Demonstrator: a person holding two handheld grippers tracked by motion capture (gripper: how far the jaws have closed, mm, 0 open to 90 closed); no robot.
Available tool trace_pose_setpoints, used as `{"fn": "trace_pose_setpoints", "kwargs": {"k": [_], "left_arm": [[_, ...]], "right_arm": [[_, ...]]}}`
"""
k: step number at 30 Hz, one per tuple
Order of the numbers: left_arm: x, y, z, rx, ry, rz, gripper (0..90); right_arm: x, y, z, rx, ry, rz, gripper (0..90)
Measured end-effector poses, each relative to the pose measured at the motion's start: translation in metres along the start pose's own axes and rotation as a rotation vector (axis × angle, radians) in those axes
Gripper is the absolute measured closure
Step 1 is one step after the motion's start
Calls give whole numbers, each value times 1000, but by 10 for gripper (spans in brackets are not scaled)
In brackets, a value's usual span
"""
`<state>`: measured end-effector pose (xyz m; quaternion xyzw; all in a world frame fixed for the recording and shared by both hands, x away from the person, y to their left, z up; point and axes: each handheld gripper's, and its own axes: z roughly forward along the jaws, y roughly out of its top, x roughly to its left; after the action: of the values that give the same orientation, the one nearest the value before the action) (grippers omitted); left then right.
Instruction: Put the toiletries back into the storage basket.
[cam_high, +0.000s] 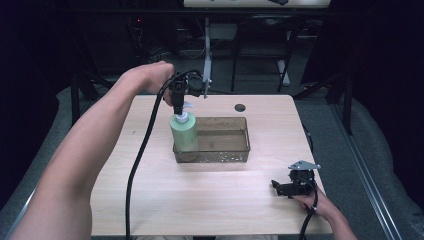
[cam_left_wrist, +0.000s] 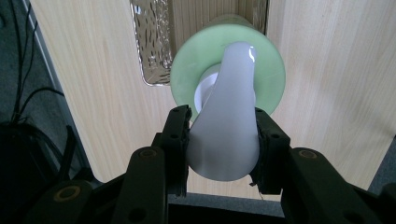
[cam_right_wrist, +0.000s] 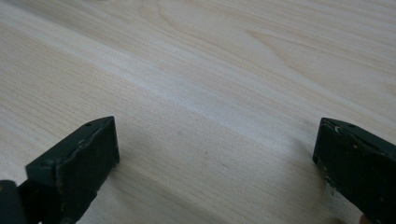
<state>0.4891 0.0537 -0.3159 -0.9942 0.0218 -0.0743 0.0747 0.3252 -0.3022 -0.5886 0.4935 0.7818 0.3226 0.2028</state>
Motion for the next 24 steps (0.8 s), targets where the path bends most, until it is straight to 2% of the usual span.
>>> {"fn": "trace_pose_setpoints", "kwargs": {"k": [5, 9, 17, 24], "left_arm": [[-1, 0, 4, -3, -3, -3, 630], [0, -2, 5, -18, 0, -20, 630], [0, -9, 6, -78, 4, -47, 629], [0, -10, 6, -86, 8, -58, 627]], "right_arm": [[0, 0, 0, -2, 0, -1, 0], [0, 0, 0, 0, -2, -2, 0], [0, 0, 0, 1, -3, -3, 0], [0, 0, 0, 1, -3, -3, 0]]}}
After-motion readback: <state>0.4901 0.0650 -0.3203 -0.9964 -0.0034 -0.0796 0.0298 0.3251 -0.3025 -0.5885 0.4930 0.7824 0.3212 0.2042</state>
